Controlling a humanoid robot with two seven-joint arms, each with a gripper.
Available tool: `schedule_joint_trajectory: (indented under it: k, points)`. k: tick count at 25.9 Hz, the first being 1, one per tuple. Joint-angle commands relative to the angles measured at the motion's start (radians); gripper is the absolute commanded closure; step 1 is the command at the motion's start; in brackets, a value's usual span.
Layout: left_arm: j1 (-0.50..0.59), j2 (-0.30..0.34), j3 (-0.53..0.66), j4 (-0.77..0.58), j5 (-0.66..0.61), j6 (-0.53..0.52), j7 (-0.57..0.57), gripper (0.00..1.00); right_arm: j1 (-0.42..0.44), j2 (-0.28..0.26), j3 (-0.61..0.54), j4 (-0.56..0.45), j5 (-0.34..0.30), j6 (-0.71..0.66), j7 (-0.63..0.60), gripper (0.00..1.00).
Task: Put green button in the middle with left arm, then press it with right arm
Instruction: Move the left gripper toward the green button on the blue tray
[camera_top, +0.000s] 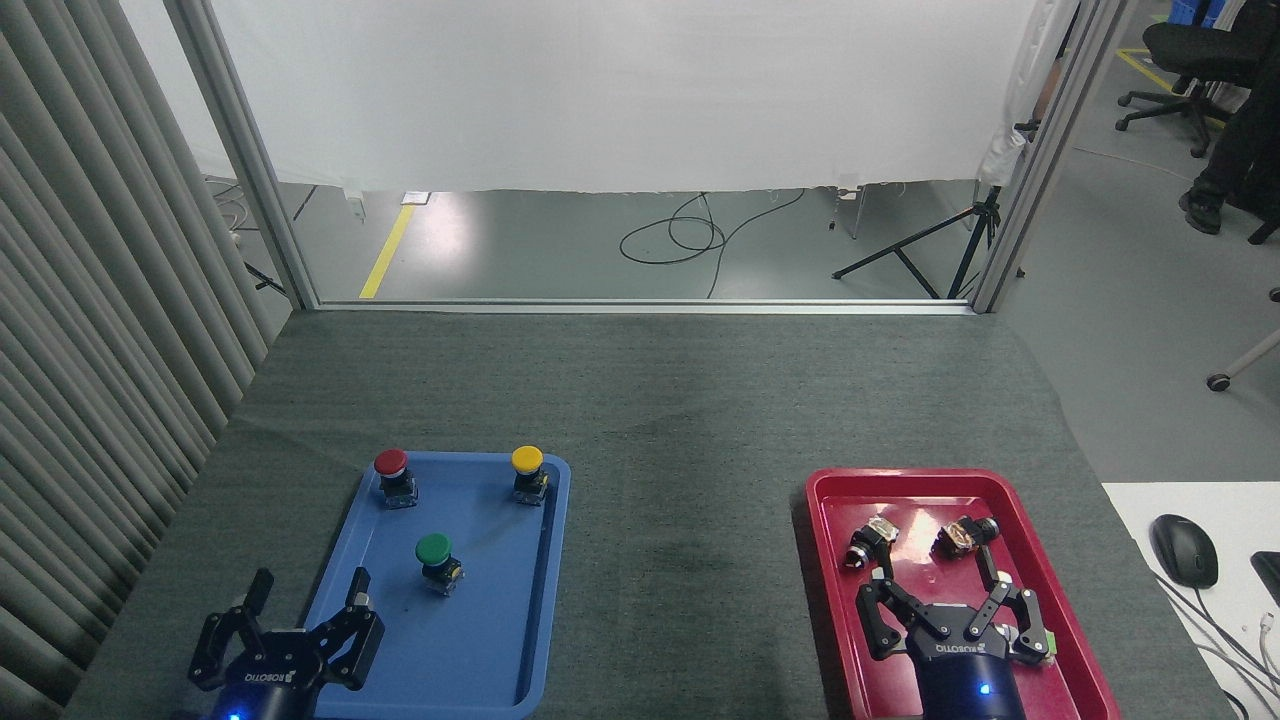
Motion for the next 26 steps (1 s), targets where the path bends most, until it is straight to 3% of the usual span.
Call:
schedule_joint_trajectory:
  k: [1,26]
  points:
    - [-0.006,0.000,0.000,0.007,0.014,-0.010,-0.009,0.00,0.001,0.000,0.000,0.000,0.000,0.000,0.000,0.00]
    - [-0.057,0.043,-0.038,0.076,0.011,-0.050,-0.021,0.01,0.004,0.000,0.000,0.000,0.000,0.001,0.000,0.00]
